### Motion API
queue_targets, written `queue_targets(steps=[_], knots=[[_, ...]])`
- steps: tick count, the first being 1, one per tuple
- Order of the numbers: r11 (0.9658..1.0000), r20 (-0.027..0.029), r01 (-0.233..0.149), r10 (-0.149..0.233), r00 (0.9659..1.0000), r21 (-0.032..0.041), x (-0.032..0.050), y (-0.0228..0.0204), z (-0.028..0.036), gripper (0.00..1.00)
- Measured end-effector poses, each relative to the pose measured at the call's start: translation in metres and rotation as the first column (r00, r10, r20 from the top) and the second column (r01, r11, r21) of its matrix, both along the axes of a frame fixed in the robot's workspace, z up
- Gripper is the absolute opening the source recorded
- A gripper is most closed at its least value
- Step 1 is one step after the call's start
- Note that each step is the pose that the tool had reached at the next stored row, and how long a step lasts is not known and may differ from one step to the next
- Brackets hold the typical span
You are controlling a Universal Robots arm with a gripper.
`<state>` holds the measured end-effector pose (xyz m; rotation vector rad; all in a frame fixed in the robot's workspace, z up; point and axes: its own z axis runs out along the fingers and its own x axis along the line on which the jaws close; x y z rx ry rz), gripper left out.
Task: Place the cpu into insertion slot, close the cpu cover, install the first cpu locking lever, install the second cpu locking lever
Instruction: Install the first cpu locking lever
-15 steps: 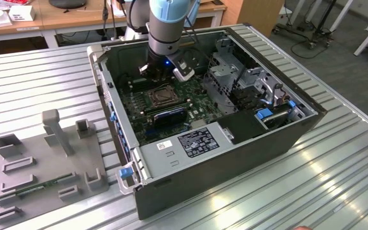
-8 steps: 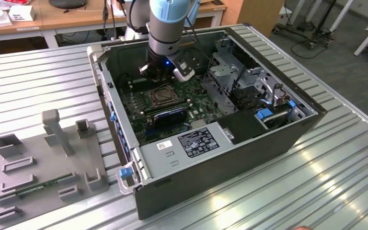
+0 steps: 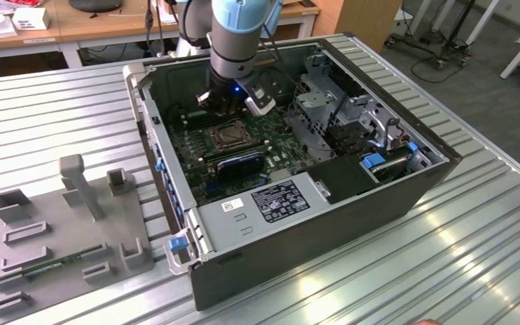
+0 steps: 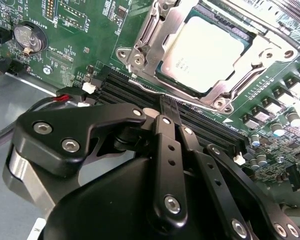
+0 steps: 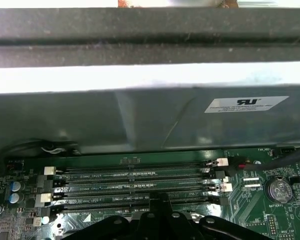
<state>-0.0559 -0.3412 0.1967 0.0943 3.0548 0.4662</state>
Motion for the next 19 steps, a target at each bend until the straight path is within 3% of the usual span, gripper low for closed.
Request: queue_targets(steps=[13, 17, 19], knots=[[1.0, -0.0001, 0.0, 0.0, 1.0, 0.0006, 0.0, -0.0019, 0.0001, 0.11], [0.9999, 0.0, 0.0, 0.0, 1.0, 0.0125, 0.0, -0.002, 0.0009, 0.11], [0.9999, -0.0001, -0.002, 0.002, 1.0, 0.0131, 0.0, -0.0019, 0.0009, 0.11]])
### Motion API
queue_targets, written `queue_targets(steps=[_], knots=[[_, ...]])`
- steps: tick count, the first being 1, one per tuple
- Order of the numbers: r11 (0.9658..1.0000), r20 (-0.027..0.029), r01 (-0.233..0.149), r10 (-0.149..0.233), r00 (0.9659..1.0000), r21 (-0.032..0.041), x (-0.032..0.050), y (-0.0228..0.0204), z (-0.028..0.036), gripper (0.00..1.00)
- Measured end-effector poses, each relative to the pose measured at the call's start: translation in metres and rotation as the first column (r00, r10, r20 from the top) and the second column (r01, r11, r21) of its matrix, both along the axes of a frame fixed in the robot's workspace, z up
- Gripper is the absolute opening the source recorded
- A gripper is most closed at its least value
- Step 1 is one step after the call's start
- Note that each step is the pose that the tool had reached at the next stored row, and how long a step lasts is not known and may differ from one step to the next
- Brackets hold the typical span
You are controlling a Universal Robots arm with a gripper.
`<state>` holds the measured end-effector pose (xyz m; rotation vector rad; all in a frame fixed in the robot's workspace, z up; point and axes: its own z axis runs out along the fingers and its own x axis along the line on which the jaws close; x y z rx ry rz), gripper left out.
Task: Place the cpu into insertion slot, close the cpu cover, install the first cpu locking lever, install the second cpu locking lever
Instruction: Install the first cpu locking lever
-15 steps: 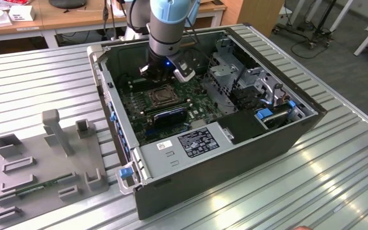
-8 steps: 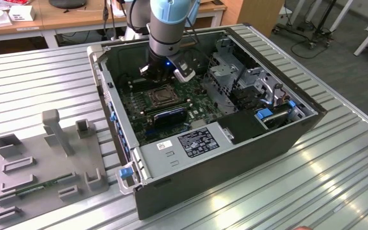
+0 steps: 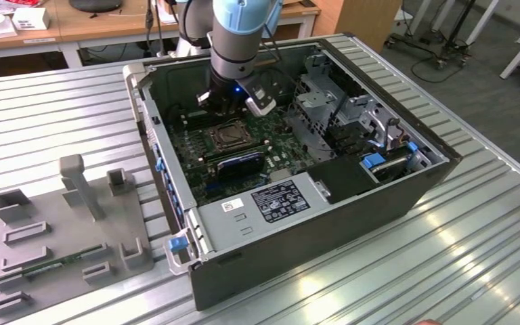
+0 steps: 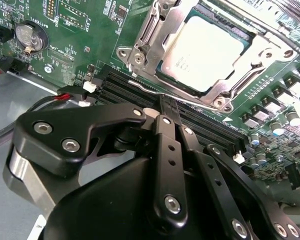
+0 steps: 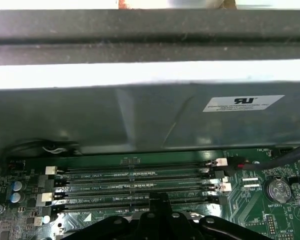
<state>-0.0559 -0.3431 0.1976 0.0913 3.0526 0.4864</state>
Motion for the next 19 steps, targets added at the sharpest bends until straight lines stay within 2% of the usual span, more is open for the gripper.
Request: queue_targets(steps=[5, 7, 10, 14, 19], knots=[[0.9997, 0.0002, -0.024, 0.024, 0.9997, 0.0001, 0.0, -0.0001, 0.0, 0.11], [0.9997, -0.0001, -0.023, 0.023, 0.9997, 0.0, 0.0, -0.0002, 0.0, 0.11], [1.0, 0.0, -0.007, 0.007, 1.0, 0.0001, 0.0, -0.0003, -0.0001, 0.11], [0.9995, 0.0001, 0.032, -0.032, 0.9995, 0.0, 0.0, -0.0007, -0.0002, 0.11], [0.9963, 0.0001, 0.086, -0.086, 0.9963, 0.0002, 0.0, -0.0009, -0.0003, 0.11]])
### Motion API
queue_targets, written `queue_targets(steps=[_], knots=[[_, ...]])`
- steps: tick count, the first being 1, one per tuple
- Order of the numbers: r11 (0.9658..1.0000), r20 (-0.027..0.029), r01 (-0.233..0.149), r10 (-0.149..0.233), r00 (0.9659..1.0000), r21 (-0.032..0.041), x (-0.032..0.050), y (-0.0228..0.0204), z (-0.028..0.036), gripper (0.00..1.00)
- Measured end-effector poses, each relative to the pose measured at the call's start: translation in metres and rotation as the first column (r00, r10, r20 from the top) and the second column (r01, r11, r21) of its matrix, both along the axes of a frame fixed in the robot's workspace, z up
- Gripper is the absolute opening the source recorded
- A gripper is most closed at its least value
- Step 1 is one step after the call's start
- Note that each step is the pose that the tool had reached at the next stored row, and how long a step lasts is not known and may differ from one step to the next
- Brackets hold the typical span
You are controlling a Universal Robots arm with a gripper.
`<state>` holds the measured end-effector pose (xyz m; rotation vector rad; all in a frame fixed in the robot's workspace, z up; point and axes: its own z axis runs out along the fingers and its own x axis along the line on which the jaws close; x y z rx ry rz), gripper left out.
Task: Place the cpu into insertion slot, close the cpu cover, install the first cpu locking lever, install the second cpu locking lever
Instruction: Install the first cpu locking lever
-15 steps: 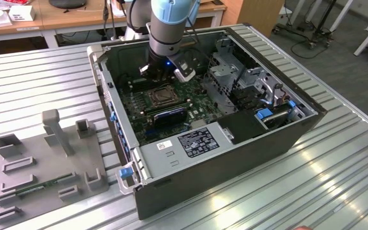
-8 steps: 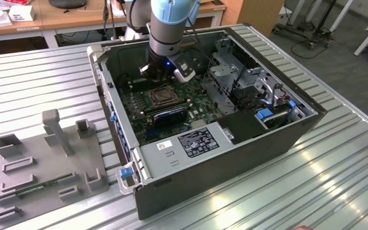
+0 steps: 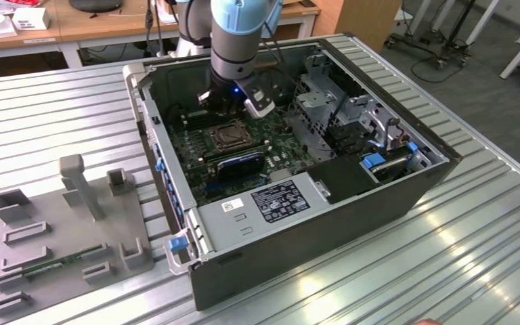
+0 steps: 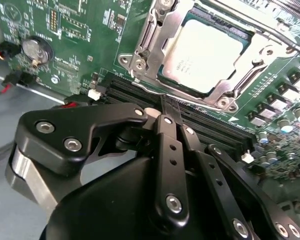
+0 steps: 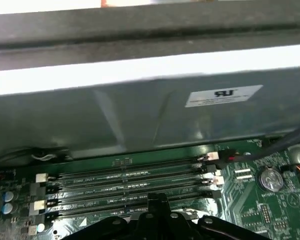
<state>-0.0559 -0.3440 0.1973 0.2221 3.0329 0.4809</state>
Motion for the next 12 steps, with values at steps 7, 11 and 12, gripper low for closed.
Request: queue_targets(steps=[7, 11, 12], knots=[[0.9995, 0.0, 0.032, -0.032, 0.9995, -0.0002, 0.0, 0.0, 0.0, 0.11], [0.9995, -0.0001, 0.032, -0.032, 0.9995, -0.0005, 0.0, 0.0005, 0.0001, 0.11], [0.9995, 0.0, 0.032, -0.032, 0.9995, -0.0005, 0.0, 0.0009, 0.0, 0.11]])
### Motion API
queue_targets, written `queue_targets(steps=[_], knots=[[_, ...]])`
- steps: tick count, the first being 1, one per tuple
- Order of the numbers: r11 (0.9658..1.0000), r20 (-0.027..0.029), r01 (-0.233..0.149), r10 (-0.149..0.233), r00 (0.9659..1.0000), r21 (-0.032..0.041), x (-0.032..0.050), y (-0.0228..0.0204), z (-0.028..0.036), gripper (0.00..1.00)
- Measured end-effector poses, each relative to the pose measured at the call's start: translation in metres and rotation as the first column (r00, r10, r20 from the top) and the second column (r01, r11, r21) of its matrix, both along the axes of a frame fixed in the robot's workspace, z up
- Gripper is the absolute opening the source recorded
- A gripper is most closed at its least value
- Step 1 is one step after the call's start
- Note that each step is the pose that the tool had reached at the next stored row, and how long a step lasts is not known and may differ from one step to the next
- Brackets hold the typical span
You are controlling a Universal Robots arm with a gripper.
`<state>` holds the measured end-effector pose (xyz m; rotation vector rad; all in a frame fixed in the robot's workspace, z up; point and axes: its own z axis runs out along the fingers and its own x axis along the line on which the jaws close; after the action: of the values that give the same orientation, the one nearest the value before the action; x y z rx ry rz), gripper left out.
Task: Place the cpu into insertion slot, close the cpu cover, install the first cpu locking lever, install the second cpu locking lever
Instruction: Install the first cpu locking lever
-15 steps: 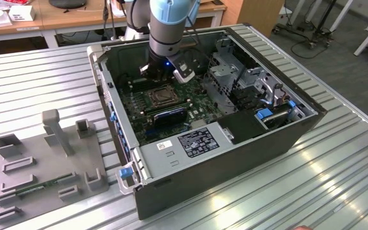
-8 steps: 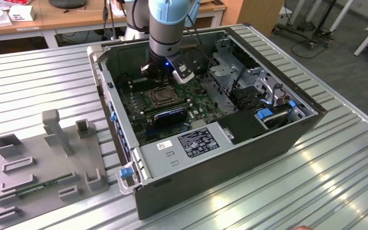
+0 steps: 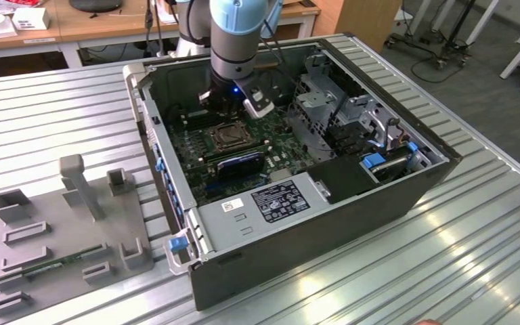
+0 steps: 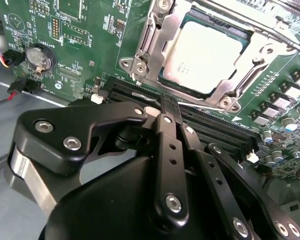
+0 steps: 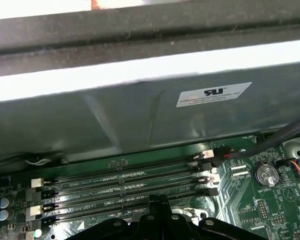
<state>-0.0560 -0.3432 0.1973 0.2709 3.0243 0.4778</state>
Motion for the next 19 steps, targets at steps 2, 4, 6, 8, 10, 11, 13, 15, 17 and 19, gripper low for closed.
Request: queue_targets(steps=[2, 4, 6, 8, 10, 11, 13, 15, 17, 19], knots=[[1.0, -0.0001, 0.0, 0.0, 1.0, -0.0006, 0.0, 0.0009, 0.0, 0.11], [1.0, 0.0, 0.0, 0.0, 1.0, -0.001, -0.0001, 0.002, 0.0, 0.11], [1.0, 0.0, 0.0, 0.0, 1.0, -0.0013, -0.0001, 0.0026, 0.0, 0.11], [1.0, 0.0001, 0.0, 0.0, 1.0, -0.0015, -0.0001, 0.0027, 0.0, 0.11], [1.0, 0.0, 0.0, 0.0, 1.0, -0.0018, -0.0001, 0.0028, 0.0, 0.11], [1.0, 0.0, 0.0, 0.0, 1.0, -0.0023, -0.0001, 0.0028, 0.0, 0.11], [1.0, 0.0, 0.001, -0.001, 1.0, -0.0027, -0.0002, 0.0029, 0.0, 0.11], [1.0, -0.0001, 0.003, -0.003, 1.0, -0.003, -0.0001, 0.0033, 0.0, 0.11], [1.0, 0.0, 0.006, -0.006, 1.0, -0.0028, -0.0002, 0.0038, -0.0001, 0.11], [1.0, 0.0, 0.008, -0.008, 1.0, -0.0029, -0.0001, 0.0042, 0.0, 0.11]])
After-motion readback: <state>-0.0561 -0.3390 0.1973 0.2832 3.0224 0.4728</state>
